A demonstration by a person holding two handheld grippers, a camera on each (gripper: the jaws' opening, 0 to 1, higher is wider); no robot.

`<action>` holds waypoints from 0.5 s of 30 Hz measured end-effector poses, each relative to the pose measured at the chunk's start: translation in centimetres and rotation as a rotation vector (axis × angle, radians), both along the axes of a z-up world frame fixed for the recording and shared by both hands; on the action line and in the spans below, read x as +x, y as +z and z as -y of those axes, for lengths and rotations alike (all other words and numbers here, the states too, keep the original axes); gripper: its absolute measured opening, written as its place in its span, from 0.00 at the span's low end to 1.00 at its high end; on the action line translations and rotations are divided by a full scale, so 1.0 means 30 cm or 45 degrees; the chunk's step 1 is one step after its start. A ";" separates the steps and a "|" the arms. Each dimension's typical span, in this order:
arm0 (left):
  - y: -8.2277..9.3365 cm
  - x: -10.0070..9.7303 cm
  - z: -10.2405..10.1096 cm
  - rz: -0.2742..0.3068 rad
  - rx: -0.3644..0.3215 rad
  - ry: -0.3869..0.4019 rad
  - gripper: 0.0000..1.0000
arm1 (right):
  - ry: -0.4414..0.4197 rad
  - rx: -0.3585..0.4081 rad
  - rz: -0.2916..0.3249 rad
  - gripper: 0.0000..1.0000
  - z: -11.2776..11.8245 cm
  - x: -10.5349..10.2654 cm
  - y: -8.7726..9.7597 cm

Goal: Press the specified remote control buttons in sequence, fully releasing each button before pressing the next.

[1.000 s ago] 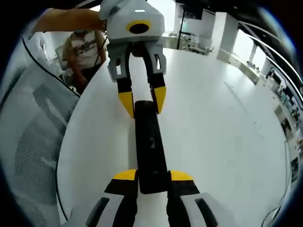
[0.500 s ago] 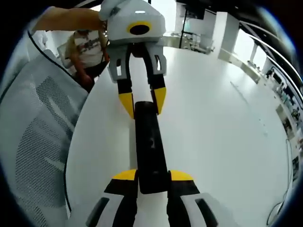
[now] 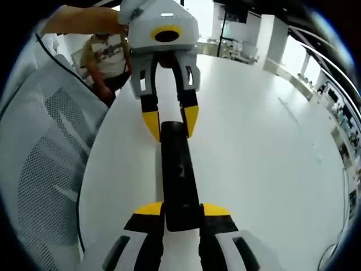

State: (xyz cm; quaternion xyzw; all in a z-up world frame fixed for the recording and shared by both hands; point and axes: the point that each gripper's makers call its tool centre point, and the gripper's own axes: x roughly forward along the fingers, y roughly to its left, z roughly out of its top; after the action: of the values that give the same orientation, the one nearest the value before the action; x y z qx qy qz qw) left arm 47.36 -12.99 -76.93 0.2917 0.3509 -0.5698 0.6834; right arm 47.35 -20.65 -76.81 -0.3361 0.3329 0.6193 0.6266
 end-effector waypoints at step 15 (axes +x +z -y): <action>-0.018 0.012 0.003 -0.004 0.008 -0.017 0.24 | -0.012 0.006 -0.014 0.20 -0.001 0.018 -0.023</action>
State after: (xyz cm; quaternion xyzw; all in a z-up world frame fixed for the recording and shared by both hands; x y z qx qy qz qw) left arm 47.72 -13.07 -77.46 0.2952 0.3517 -0.5738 0.6781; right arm 47.89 -20.61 -77.51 -0.3297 0.3365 0.6191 0.6283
